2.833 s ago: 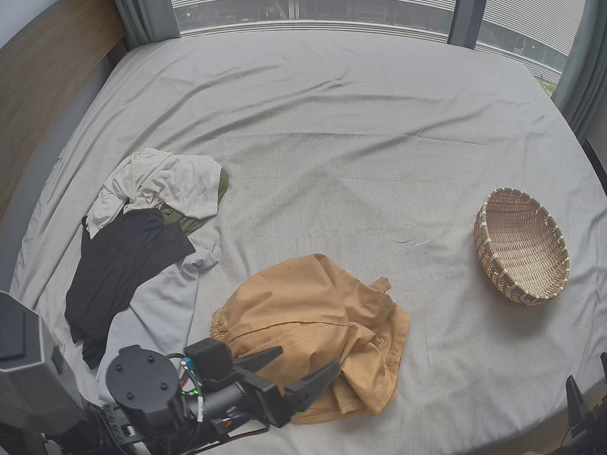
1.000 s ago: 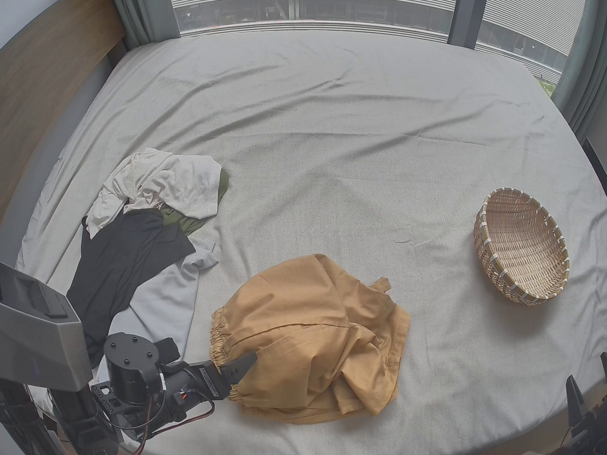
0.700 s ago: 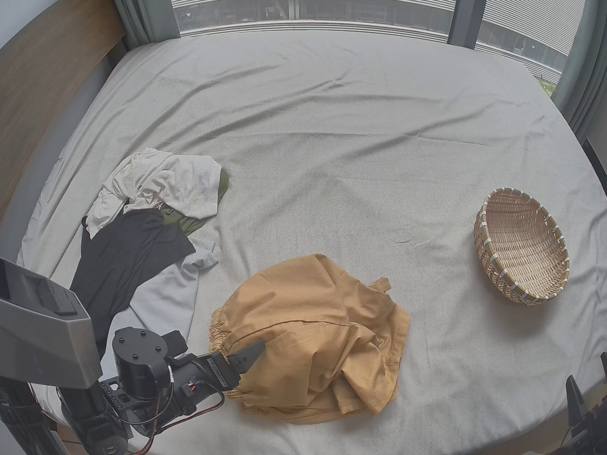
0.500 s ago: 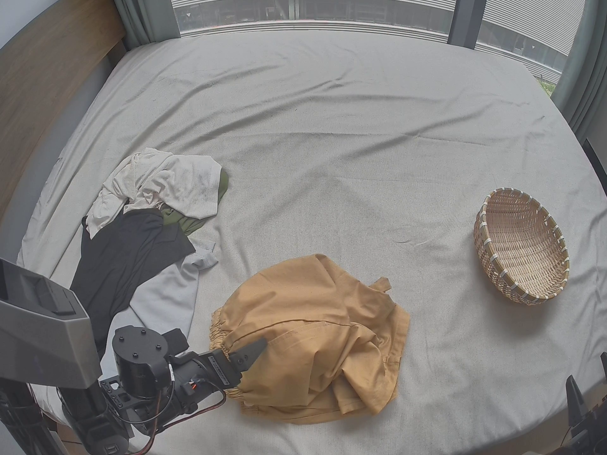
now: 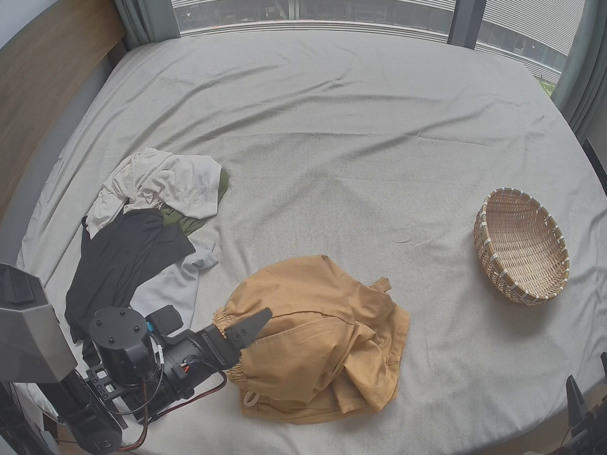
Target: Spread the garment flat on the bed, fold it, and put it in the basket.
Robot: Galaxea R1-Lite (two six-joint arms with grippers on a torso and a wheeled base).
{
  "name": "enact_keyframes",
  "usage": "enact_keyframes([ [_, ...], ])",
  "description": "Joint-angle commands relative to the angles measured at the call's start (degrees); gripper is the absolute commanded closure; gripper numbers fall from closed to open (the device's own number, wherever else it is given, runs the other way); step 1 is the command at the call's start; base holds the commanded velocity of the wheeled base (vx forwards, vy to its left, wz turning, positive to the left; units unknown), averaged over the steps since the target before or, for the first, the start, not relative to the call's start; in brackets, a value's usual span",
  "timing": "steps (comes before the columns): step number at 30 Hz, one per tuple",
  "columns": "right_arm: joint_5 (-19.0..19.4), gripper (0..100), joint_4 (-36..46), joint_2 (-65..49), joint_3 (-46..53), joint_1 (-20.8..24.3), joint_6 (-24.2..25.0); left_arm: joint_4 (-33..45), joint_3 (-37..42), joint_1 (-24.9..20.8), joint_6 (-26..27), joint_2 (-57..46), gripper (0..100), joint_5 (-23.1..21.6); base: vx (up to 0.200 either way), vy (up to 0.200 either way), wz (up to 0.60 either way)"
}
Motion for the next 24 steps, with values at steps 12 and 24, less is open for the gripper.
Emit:
enact_keyframes([
  [12, 0.0, 0, 0.0, -0.8, 0.9, 0.0, 0.0, -0.1, 2.4, 0.0, 0.6, 4.4, 0, -0.2, 0.0, 0.0, 0.0],
  [24, 0.0, 0, 0.0, -0.8, 1.0, 0.0, 0.0, -0.1, 1.1, 0.8, 0.4, -2.3, 100, -0.1, 0.0, 0.0, 0.0],
])
